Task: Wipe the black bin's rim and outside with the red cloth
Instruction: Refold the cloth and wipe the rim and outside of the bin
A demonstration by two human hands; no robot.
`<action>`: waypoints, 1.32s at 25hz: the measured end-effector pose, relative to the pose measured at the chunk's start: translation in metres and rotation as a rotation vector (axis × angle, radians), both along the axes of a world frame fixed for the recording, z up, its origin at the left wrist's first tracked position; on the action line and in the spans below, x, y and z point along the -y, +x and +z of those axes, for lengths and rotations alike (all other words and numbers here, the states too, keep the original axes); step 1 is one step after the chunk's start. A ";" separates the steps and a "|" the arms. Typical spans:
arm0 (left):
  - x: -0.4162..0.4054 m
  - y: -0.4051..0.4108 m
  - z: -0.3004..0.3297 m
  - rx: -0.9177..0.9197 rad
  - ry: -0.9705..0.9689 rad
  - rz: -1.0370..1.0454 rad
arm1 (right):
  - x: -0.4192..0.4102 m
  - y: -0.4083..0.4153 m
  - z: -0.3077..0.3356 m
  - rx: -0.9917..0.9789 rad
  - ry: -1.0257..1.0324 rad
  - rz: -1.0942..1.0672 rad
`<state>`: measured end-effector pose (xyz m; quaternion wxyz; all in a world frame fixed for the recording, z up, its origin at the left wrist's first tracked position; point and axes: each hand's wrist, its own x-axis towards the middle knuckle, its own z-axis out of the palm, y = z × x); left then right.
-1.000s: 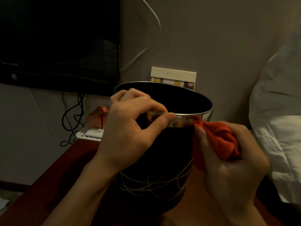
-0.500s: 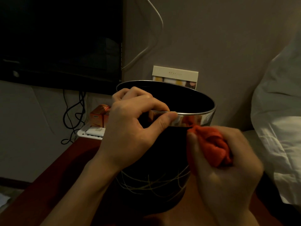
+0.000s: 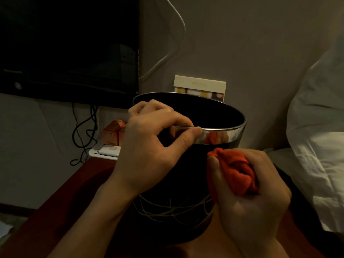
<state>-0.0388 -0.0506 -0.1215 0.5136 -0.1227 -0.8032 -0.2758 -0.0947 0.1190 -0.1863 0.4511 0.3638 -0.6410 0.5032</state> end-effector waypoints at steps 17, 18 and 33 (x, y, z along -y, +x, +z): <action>-0.015 0.000 -0.003 0.004 0.033 0.073 | -0.014 -0.002 0.016 0.104 -0.014 0.021; -0.011 0.000 -0.002 0.002 0.038 0.069 | -0.014 -0.003 0.015 0.102 -0.011 0.014; -0.009 0.000 0.000 0.028 -0.029 0.087 | -0.008 -0.010 0.004 0.102 -0.010 0.045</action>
